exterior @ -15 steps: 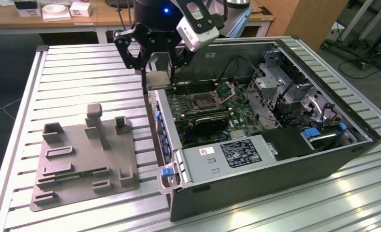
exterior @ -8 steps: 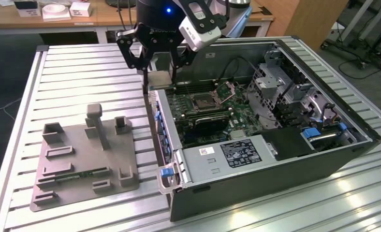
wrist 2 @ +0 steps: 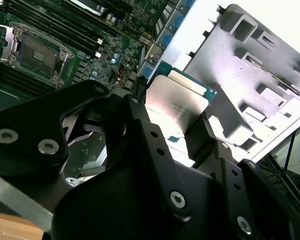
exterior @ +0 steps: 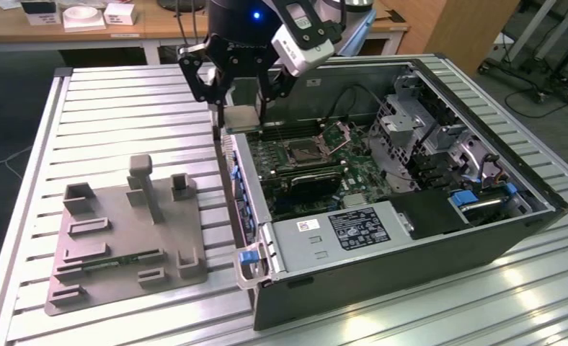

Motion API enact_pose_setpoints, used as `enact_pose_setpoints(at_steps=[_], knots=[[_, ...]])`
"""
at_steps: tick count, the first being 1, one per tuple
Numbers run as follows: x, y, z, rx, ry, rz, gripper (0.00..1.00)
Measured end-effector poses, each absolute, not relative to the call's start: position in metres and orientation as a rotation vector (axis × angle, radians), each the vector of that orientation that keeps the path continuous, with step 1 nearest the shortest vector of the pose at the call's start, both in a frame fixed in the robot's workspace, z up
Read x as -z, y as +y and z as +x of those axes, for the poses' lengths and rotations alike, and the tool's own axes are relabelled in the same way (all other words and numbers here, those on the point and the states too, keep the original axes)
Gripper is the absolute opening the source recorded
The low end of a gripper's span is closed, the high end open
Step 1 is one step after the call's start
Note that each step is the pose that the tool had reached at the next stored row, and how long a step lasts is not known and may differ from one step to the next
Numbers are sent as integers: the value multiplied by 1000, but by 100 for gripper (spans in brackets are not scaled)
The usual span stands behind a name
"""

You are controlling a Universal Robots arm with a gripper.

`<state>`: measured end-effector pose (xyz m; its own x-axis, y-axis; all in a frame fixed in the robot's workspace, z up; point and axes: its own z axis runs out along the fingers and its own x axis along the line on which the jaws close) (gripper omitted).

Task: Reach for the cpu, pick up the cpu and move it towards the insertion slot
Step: 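Pick up the cpu and move it towards the insertion slot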

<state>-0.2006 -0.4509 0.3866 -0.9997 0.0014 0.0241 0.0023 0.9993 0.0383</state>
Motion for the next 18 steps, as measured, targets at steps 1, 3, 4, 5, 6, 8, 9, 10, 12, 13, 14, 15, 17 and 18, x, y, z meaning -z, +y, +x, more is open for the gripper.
enact_pose_setpoints(at_steps=[1,3,4,5,6,8,9,10,12,13,14,15,17,18], knots=[[-387,-451,-200,60,-3117,-3,55],[-387,-451,-200,60,-3117,-3,55],[-387,-451,-199,60,-3117,-3,55],[-387,-451,-199,60,-3117,-3,55],[-387,-451,-199,60,-3117,-3,55],[-387,-451,-199,61,-3117,-3,55],[-387,-451,-199,64,-3117,-3,55],[-387,-451,-199,66,-3117,-3,55],[-387,-451,-199,67,-3117,-3,55],[-387,-451,-198,68,-3117,-3,55],[-387,-451,-198,68,-3117,-3,55],[-386,-451,-198,68,-3117,-3,55],[-386,-451,-198,69,-3117,-3,55],[-386,-451,-198,70,-3117,-3,55]])
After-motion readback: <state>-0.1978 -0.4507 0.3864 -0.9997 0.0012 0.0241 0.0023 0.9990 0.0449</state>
